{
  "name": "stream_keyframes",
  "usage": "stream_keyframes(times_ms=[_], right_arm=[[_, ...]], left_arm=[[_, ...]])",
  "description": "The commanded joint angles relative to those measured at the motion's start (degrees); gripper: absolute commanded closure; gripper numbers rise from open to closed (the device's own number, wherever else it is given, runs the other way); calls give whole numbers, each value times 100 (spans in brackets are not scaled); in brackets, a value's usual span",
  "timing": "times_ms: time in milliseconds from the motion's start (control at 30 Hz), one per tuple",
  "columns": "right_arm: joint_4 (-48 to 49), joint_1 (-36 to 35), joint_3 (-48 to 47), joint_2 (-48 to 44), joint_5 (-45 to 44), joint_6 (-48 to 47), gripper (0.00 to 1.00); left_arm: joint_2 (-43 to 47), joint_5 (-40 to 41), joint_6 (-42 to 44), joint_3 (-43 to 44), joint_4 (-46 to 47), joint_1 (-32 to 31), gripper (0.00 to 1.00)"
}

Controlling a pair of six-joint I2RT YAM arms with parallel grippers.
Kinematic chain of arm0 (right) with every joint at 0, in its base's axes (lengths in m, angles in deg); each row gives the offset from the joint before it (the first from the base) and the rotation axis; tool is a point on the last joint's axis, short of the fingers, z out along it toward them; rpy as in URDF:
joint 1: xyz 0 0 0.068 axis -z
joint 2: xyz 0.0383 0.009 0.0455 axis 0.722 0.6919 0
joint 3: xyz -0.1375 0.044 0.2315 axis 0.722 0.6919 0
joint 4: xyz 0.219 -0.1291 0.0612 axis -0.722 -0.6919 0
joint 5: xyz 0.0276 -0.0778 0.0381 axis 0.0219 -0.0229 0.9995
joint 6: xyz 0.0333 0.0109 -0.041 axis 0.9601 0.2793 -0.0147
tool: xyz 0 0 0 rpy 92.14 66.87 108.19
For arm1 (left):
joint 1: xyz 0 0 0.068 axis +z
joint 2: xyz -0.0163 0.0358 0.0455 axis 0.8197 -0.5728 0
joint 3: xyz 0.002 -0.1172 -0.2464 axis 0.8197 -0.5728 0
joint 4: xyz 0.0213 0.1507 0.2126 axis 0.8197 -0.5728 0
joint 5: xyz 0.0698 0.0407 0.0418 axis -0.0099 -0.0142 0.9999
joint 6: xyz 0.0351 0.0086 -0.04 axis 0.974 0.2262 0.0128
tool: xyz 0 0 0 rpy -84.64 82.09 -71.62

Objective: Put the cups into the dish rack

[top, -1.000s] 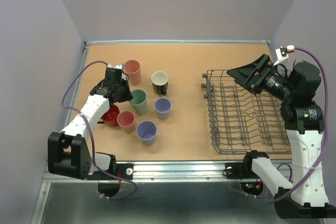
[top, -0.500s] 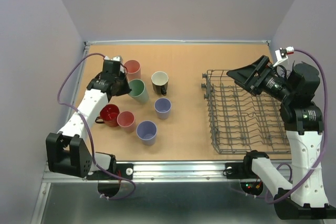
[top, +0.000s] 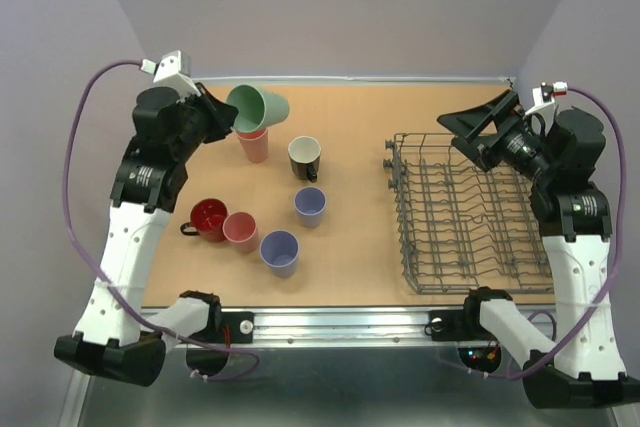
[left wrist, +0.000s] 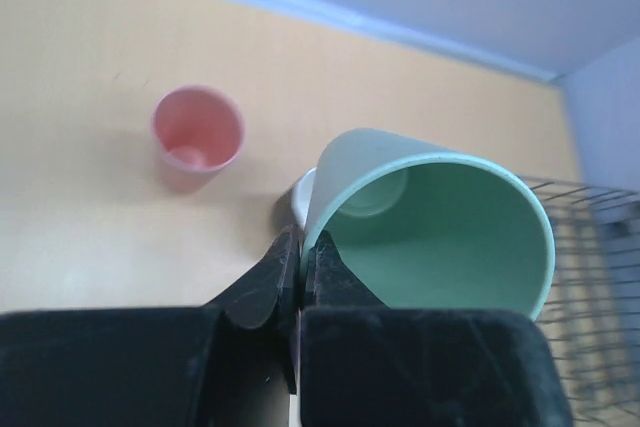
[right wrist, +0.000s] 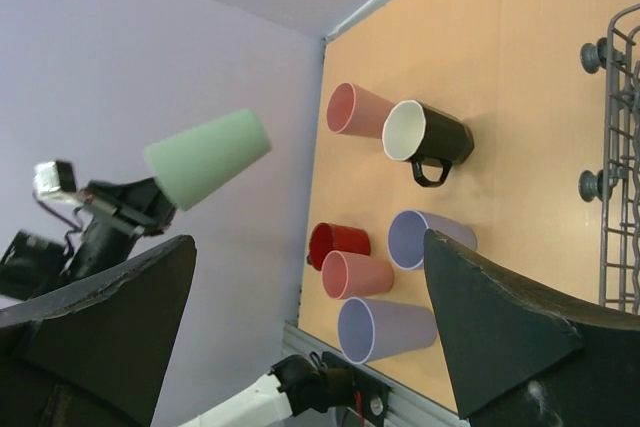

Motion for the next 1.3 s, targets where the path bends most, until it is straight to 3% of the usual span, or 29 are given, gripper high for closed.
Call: stream_keyframes(times_ms=[0,67,100,133,200,300,500,733,1067,1267], right_arm=[[857,-56,-335,206,254,362,0],[1365,-56,-308,294,543,598,0],[1611,-56,-308,337,624,687,0],[1744,-47,-300,364,703,775,0],[2269,-56,-204,390,922,1098,0],[3156,-56,138,329,1064,1723,0],[4450,-47,483,329,941,2707,0],[4610,-56,526,461,704,2823,0],[4838,-56,579,549,519,3086,0],[5507,-47,808,628,519,3500,0]], left_arm=[[280,-1253,-747,262,1386,-27,100],[61,-2078,-1204,184,2211,-36,100],[-10,-2691,-1841,-43,2580,-62,100],[-54,-2863,-2152,-193,3445,-193,100],[-80,-2935,-2898,-684,4729,-395,100],[-308,-2768,-3140,-775,5386,-861,100],[-897,-2339,-3122,-477,5852,-1704,100],[-1258,-1933,-3693,-582,6889,-2110,100],[-1671,-1582,-4062,-722,7514,-2540,100],[-2031,-1405,-4159,-582,7857,-2804,100]])
